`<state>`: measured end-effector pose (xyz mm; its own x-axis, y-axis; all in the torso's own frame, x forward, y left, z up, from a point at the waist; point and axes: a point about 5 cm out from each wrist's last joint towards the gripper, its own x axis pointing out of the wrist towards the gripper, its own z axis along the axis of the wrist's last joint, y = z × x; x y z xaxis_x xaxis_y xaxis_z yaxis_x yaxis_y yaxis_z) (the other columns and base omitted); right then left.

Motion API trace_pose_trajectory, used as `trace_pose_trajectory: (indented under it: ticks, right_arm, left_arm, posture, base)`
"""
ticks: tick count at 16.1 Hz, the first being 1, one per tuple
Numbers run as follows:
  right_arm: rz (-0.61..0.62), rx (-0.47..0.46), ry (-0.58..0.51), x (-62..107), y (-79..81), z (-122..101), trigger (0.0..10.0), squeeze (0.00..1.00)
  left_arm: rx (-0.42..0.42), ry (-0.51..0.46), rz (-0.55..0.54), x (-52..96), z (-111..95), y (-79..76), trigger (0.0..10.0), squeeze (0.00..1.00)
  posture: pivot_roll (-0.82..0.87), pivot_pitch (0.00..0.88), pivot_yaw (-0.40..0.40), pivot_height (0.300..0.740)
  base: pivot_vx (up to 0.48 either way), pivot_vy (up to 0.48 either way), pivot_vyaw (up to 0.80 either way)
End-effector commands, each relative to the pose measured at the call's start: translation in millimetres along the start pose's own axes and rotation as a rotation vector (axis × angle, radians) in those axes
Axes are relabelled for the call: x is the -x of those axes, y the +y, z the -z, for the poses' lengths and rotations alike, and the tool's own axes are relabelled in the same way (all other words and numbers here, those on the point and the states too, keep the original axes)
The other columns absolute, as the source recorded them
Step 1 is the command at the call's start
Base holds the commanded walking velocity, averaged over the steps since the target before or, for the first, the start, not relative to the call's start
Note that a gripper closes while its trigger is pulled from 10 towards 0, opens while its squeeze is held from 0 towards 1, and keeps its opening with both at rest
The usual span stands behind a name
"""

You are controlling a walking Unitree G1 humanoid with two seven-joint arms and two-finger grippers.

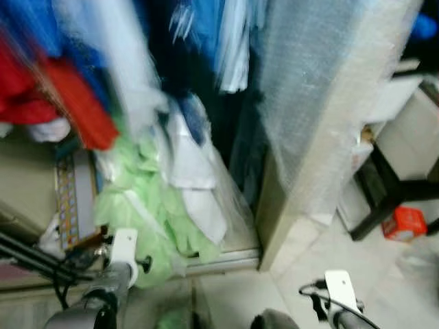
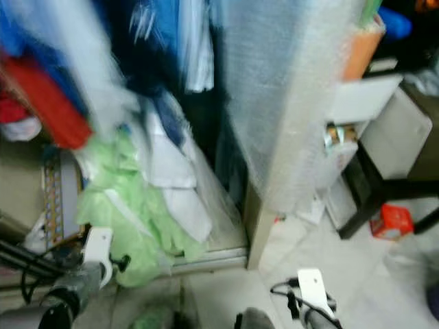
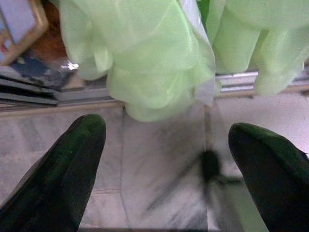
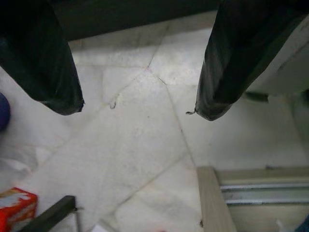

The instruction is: Clean up the room

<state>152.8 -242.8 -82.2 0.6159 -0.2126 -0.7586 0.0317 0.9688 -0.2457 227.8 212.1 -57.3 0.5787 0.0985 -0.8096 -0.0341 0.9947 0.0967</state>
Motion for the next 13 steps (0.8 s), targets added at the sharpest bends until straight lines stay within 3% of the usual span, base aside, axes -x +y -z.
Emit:
trace_pose_trajectory:
  ticks: [1, 5, 13]
  right_arm:
    - [-0.015, 0.003, 0.0, -0.1, 6.2, -0.3, 10.0, 0.0]
    - [-0.016, 0.005, -0.002, -0.6, 6.6, -1.6, 10.0, 0.0]
    - [-0.016, 0.011, -0.005, -1.3, 6.1, -3.7, 10.0, 0.0]
  left_arm:
    - [-0.006, 0.0, -0.032, 0.9, -0.5, 10.9, 10.0, 0.0]
    - [0.004, -0.011, -0.042, 1.0, -3.3, 12.9, 10.0, 0.0]
    - [0.038, -0.029, -0.037, 0.1, -9.8, 6.9, 10.0, 0.0]
  posture:
    - [-0.1, 0.043, 0.036, 0.74]
    - [-0.1, 0.045, 0.038, 0.74]
    - [-0.1, 0.042, 0.034, 0.74]
  base:
    - [0.0, 0.48, 0.0]
    - [0.0, 0.443, 0.0]
    - [0.0, 0.0, 0.0]
